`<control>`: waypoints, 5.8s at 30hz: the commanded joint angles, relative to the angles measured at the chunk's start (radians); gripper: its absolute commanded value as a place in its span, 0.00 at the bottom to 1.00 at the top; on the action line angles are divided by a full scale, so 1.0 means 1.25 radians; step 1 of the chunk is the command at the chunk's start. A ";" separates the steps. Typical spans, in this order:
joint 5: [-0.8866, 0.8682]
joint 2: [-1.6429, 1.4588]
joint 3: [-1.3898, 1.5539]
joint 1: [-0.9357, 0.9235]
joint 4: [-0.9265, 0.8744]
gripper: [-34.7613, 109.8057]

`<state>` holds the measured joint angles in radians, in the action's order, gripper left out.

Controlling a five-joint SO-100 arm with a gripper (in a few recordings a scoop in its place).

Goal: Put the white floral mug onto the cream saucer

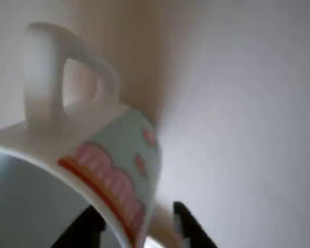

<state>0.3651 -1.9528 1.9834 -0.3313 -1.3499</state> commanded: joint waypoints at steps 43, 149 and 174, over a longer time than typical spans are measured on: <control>-0.028 -0.162 -0.184 0.094 -0.167 0.23; -0.039 -0.173 -0.395 0.387 -0.228 0.34; -0.121 -1.071 0.795 -0.012 0.104 0.23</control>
<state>0.2194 -3.1309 2.8962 -0.3237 -1.1919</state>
